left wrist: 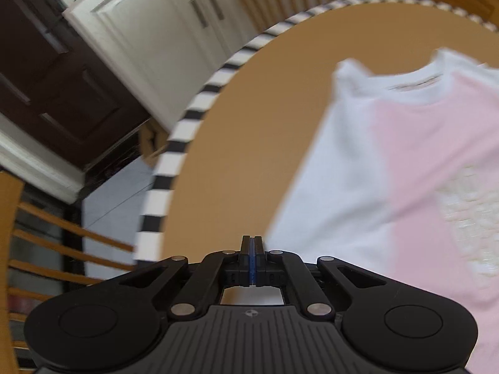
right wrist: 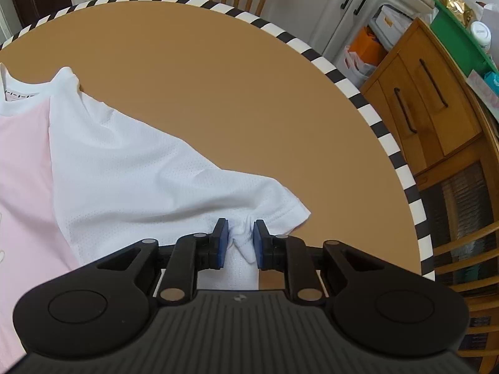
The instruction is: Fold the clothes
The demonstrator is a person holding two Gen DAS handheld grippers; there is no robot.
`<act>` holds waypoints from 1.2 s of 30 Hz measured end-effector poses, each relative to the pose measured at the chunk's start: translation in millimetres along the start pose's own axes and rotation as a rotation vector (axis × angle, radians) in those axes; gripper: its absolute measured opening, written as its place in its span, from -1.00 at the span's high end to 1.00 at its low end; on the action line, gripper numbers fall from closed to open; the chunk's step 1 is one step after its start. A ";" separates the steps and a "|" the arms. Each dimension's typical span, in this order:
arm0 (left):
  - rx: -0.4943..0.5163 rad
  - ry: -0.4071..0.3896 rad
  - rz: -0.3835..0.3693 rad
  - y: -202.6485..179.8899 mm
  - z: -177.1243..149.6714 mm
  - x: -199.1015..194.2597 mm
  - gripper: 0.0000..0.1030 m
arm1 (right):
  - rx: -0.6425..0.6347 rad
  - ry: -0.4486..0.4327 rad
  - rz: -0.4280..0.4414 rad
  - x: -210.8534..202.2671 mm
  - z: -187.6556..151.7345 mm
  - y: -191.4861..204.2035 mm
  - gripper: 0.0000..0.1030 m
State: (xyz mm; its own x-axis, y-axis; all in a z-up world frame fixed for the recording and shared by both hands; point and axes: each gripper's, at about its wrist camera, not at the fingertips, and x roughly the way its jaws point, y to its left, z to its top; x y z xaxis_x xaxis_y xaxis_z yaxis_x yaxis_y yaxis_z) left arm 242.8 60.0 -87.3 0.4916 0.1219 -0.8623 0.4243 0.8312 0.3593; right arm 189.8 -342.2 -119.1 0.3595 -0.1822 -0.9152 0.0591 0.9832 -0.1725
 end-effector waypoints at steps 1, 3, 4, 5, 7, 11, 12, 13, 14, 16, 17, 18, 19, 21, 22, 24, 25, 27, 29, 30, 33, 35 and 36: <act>0.023 0.000 0.044 4.2 -0.7 4.8 1.00 | -0.011 0.001 -0.017 0.2 3.2 0.6 0.50; -0.028 -0.003 0.064 23.2 1.6 5.4 0.99 | -0.036 -0.007 -0.048 -1.2 8.6 2.0 0.50; -0.122 -0.026 -0.010 35.1 2.0 -3.4 0.97 | -0.052 -0.034 -0.057 -6.6 9.2 3.2 0.49; -0.220 -0.050 -0.090 47.0 2.3 -13.0 0.97 | -0.059 -0.063 -0.053 -12.6 10.0 5.0 0.45; -0.276 -0.153 -0.211 41.9 -2.5 -38.6 0.81 | -0.051 -0.099 -0.019 -22.9 12.8 10.5 0.41; -0.159 -0.333 -0.213 -18.1 -13.7 -67.7 0.11 | -0.039 -0.109 0.044 -24.0 17.3 26.8 0.41; -0.113 -0.352 -0.188 -33.5 -13.6 -66.7 0.10 | -0.036 -0.106 0.055 -24.3 17.5 33.1 0.41; -0.067 -0.369 -0.162 -48.9 -13.2 -65.2 0.10 | -0.037 -0.102 0.062 -25.5 16.8 38.8 0.41; -0.041 -0.374 -0.133 -60.5 -11.7 -61.5 0.10 | -0.040 -0.098 0.066 -25.5 16.7 42.0 0.41; -0.025 -0.351 -0.103 -71.5 -7.0 -50.2 0.10 | -0.046 -0.099 0.072 -33.9 12.8 53.4 0.41; -0.018 -0.340 -0.089 -76.8 -4.5 -44.5 0.10 | -0.049 -0.105 0.077 -38.1 12.0 56.0 0.41; -0.014 -0.320 -0.088 -77.9 -2.6 -38.6 0.15 | -0.053 -0.112 0.082 -42.2 11.2 58.6 0.41; -0.011 -0.301 -0.088 -78.6 -0.7 -32.6 0.20 | -0.054 -0.120 0.089 -46.1 10.9 60.5 0.41; -0.022 -0.259 -0.107 -68.8 7.0 -24.7 0.85 | -0.050 -0.142 0.111 -53.2 12.9 61.8 0.41; -0.039 -0.233 -0.133 -61.7 9.7 -23.4 0.92 | -0.047 -0.150 0.124 -56.5 14.6 62.5 0.41; -0.056 -0.190 -0.164 -43.8 19.2 -18.4 0.94 | -0.041 -0.170 0.150 -61.1 20.0 63.7 0.41; -0.057 -0.179 -0.156 -34.1 25.2 -16.5 0.94 | -0.040 -0.181 0.158 -62.7 23.4 64.5 0.41; -0.053 -0.168 -0.115 -13.3 39.2 -13.0 0.95 | -0.042 -0.203 0.164 -64.2 31.8 66.6 0.41; -0.076 -0.157 -0.078 9.1 54.5 -6.3 0.95 | -0.043 -0.215 0.173 -63.3 41.3 71.2 0.41; -0.068 -0.142 -0.053 16.2 61.8 -0.4 0.93 | -0.044 -0.219 0.178 -62.4 46.4 74.1 0.41; 0.006 -0.089 0.074 27.6 79.6 22.9 0.89 | -0.062 -0.219 0.188 -57.0 60.1 85.0 0.41; 0.035 -0.025 0.093 37.2 84.2 37.6 0.66 | -0.081 -0.207 0.188 -52.1 67.2 92.5 0.31; 0.020 -0.004 0.080 44.8 85.5 42.3 0.44 | -0.089 -0.205 0.184 -49.9 69.1 95.8 0.29</act>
State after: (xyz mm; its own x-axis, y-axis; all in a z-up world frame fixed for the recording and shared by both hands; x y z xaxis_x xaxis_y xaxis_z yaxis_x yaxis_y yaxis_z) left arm 347.6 56.0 -77.2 0.5278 0.1854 -0.8289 0.3985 0.8078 0.4344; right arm 241.9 -238.3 -64.8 0.5378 0.0138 -0.8430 -0.1037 0.9934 -0.0499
